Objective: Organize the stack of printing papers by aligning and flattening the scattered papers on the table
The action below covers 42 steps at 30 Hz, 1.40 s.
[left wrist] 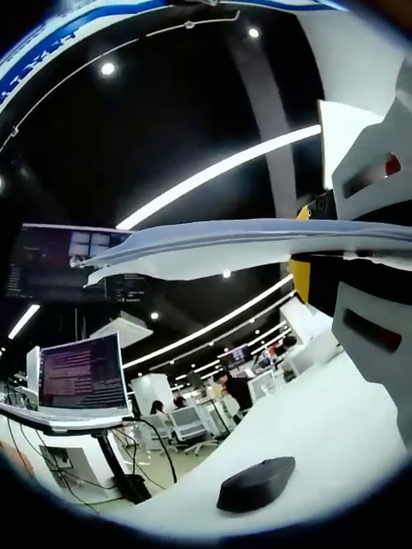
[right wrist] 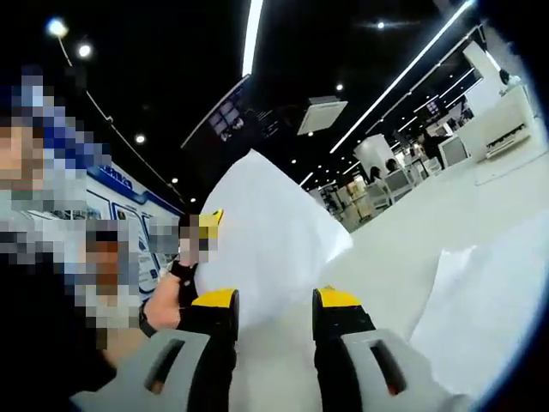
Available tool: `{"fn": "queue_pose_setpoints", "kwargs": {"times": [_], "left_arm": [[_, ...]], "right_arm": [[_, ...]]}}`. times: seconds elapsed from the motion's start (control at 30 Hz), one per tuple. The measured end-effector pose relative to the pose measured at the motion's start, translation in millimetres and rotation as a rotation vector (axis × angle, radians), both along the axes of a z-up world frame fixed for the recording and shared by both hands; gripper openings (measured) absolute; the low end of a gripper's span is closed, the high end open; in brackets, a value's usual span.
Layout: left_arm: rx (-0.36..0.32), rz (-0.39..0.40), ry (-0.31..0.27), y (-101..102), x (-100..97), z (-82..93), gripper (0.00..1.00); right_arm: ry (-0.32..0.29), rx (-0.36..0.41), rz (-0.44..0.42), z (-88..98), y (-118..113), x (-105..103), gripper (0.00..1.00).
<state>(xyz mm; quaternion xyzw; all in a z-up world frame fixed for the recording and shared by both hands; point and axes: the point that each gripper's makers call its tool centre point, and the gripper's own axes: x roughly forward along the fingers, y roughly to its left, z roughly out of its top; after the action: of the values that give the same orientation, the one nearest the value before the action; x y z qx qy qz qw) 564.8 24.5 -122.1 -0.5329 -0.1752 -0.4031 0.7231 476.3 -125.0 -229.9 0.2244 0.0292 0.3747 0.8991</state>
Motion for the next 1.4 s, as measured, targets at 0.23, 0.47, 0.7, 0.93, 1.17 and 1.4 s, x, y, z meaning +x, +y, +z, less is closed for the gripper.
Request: {"fn": "queue_pose_setpoints", "kwargs": {"times": [0.23, 0.47, 0.7, 0.93, 1.17, 1.4], "left_arm": [[0.006, 0.001, 0.009, -1.6, 1.0, -6.4, 0.06], [-0.014, 0.007, 0.032, 3.4, 4.6, -11.7, 0.06], [-0.024, 0.012, 0.09, 1.2, 14.4, -24.6, 0.06], [-0.035, 0.007, 0.112, 2.1, 10.1, -28.1, 0.06], [-0.032, 0.019, 0.133, 3.1, 10.9, -31.4, 0.06], [-0.007, 0.013, 0.172, -1.9, 14.4, -45.1, 0.06]], "right_arm": [[0.004, 0.003, -0.004, -0.7, -2.1, 0.2, 0.3], [-0.001, -0.004, -0.005, -1.1, -2.6, 0.0, 0.3], [0.001, -0.016, -0.006, -2.8, -1.5, 1.7, 0.31], [-0.004, -0.031, -0.01, -3.3, 0.8, 1.1, 0.32], [-0.016, -0.05, -0.042, -3.1, -1.4, 3.1, 0.38], [-0.015, -0.049, -0.041, -2.8, -0.9, 3.4, 0.38]]}}
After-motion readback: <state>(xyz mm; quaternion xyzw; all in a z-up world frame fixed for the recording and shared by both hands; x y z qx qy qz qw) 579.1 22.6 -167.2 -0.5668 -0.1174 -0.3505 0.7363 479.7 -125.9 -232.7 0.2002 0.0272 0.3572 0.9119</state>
